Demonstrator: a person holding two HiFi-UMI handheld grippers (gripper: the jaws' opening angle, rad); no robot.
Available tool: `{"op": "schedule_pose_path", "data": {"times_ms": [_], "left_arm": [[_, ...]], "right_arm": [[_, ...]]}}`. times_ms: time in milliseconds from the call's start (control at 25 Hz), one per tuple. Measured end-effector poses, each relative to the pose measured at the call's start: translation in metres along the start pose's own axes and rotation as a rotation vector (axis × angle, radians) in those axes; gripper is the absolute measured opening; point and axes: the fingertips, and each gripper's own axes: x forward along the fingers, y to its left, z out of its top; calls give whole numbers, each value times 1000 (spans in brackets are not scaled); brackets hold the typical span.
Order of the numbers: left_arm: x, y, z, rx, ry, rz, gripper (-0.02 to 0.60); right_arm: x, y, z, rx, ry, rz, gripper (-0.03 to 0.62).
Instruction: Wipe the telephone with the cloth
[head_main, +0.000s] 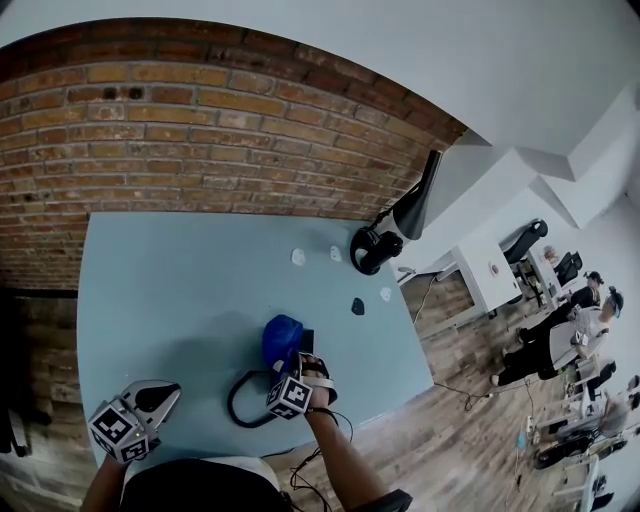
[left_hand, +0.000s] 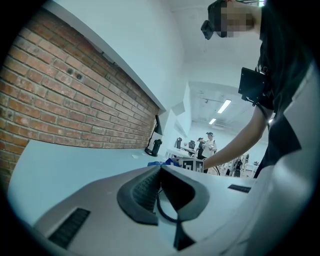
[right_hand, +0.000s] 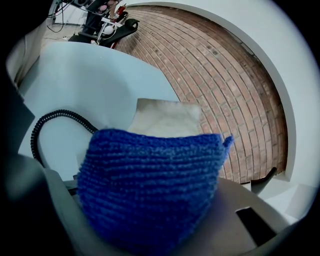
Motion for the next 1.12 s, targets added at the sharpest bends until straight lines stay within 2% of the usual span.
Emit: {"op": "schedule_pose_path", "data": {"times_ms": [1120], "left_arm": [[-2,-2,-8,3,4,-9,26]], "right_arm": [[-17,46,-7,71,0,32,69]]}}
